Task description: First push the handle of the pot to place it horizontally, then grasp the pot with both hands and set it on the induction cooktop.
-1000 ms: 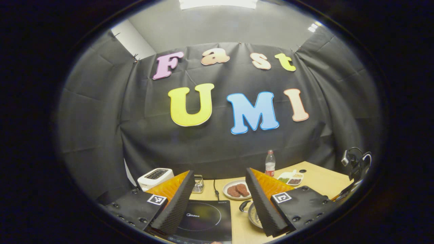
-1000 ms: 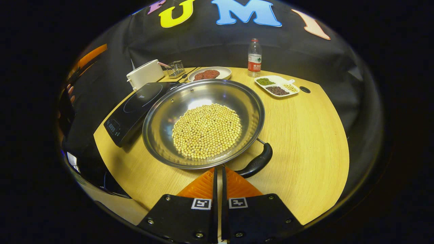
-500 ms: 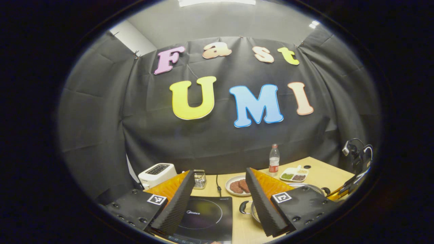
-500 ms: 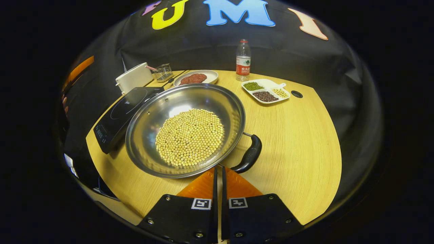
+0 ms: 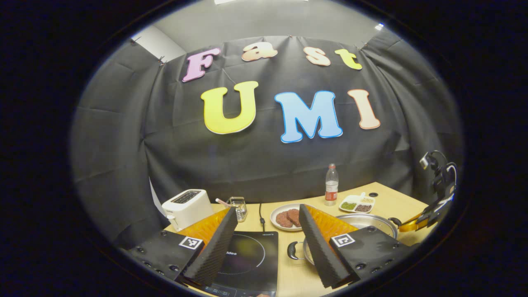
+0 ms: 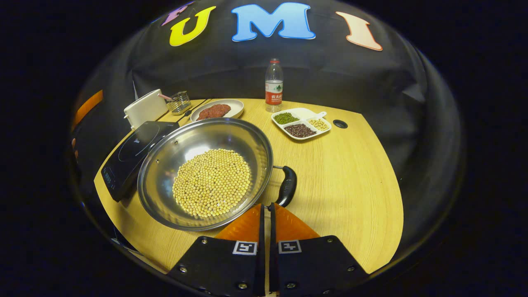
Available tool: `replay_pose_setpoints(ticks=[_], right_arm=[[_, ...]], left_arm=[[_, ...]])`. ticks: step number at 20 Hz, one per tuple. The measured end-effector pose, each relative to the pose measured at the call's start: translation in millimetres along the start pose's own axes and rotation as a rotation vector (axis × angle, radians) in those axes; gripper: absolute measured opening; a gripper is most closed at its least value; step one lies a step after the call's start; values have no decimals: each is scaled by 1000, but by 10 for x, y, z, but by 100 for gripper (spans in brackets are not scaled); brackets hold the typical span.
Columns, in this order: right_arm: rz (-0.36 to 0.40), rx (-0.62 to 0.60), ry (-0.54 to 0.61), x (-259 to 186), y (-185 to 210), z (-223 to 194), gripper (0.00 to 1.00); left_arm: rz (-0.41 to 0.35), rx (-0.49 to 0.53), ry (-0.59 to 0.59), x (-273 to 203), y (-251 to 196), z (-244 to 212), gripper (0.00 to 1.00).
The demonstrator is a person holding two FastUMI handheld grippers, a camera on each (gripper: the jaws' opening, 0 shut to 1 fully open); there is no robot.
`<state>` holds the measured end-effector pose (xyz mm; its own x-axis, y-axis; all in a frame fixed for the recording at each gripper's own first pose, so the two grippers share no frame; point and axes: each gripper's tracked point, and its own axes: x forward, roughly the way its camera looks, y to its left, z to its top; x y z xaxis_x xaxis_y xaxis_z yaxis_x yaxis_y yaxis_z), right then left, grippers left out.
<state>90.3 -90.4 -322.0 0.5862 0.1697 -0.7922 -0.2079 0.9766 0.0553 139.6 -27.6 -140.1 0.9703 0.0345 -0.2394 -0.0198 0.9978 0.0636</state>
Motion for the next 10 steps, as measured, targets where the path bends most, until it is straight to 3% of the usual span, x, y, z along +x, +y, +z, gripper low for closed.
replay_pose_setpoints(ticks=[1, 2, 5, 10], right_arm=[[-8, 20, -36, -71, -22, 86, 7], [-15, 41, -71, -121, -36, 167, 15], [-49, 78, -165, -256, -114, 382, 100], [-82, 123, -227, -295, -148, 537, 96]], left_arm=[[-15, -3, 8, 29, -28, -38, 93], [-31, -9, 23, 24, -78, -75, 100], [-65, -31, 57, 105, -163, -204, 100], [-108, -77, 131, 251, -282, -480, 100]])
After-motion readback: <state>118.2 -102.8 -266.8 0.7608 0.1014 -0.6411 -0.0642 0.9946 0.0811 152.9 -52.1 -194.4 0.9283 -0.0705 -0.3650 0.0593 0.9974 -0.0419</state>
